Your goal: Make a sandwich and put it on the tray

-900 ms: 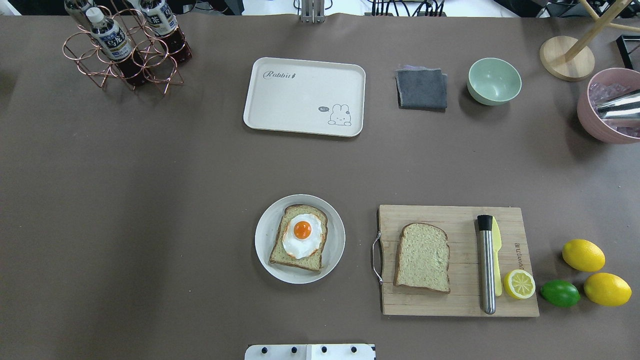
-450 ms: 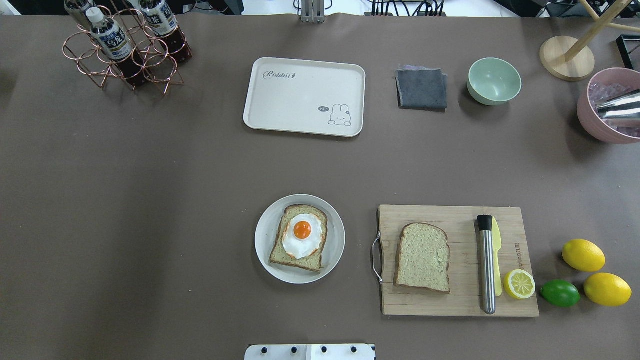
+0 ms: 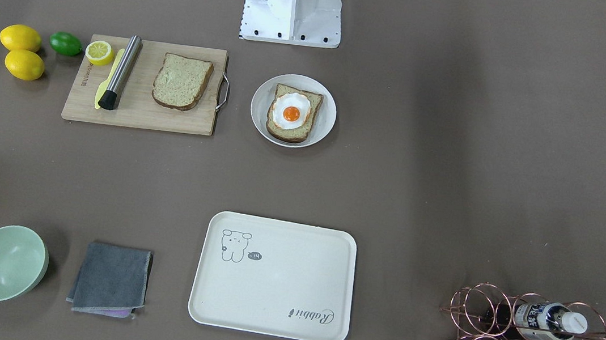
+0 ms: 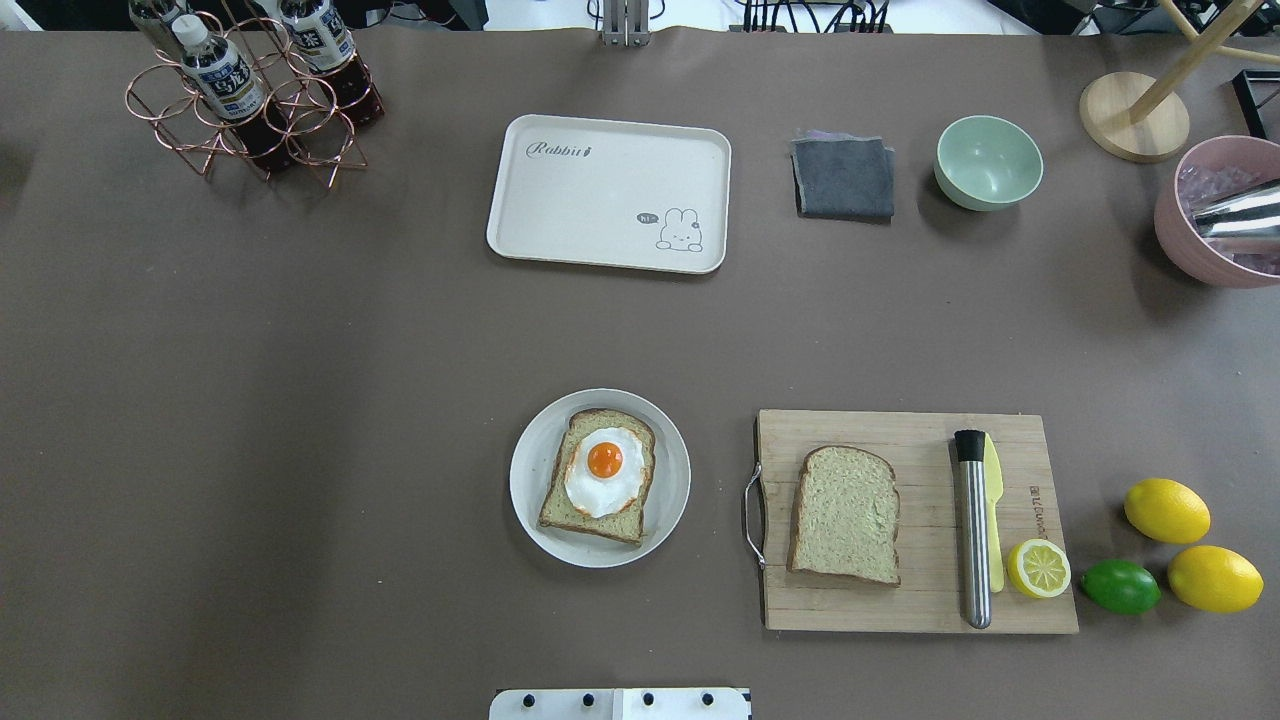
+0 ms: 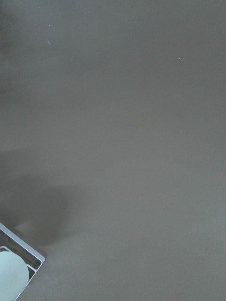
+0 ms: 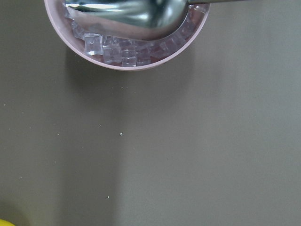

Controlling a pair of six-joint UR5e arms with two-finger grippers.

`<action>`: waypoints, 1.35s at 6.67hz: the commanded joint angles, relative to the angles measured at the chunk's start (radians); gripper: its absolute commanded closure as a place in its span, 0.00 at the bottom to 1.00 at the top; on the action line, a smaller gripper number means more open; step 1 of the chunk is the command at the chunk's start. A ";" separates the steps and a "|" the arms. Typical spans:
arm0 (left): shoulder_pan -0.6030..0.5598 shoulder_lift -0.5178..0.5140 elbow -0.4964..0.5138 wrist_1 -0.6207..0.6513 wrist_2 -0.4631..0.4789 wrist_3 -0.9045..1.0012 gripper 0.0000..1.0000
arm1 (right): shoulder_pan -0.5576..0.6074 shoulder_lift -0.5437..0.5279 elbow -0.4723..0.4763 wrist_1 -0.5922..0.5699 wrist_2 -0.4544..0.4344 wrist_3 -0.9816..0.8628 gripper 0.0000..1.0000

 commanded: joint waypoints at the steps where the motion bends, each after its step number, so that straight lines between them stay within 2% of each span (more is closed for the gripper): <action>1: -0.005 0.007 0.007 -0.006 0.000 -0.059 0.02 | 0.000 0.000 0.007 0.000 0.007 0.002 0.00; 3: -0.008 -0.003 0.000 -0.004 0.002 -0.072 0.03 | -0.002 0.003 0.027 0.009 0.092 0.000 0.00; 4: -0.005 -0.012 0.004 -0.004 -0.009 -0.076 0.03 | -0.012 -0.002 0.047 0.094 0.111 0.000 0.00; 5: 0.003 -0.066 0.013 0.037 -0.008 -0.078 0.03 | -0.046 -0.007 0.044 0.214 0.156 0.000 0.00; 6: 0.010 -0.069 0.015 0.048 -0.009 -0.078 0.03 | -0.079 -0.010 0.044 0.242 0.168 0.005 0.00; 8: 0.009 -0.058 0.021 0.040 -0.040 -0.078 0.02 | -0.179 -0.007 0.050 0.300 0.267 0.124 0.02; 9: 0.009 -0.065 0.033 0.037 -0.041 -0.079 0.02 | -0.254 0.006 0.074 0.308 0.266 0.297 0.02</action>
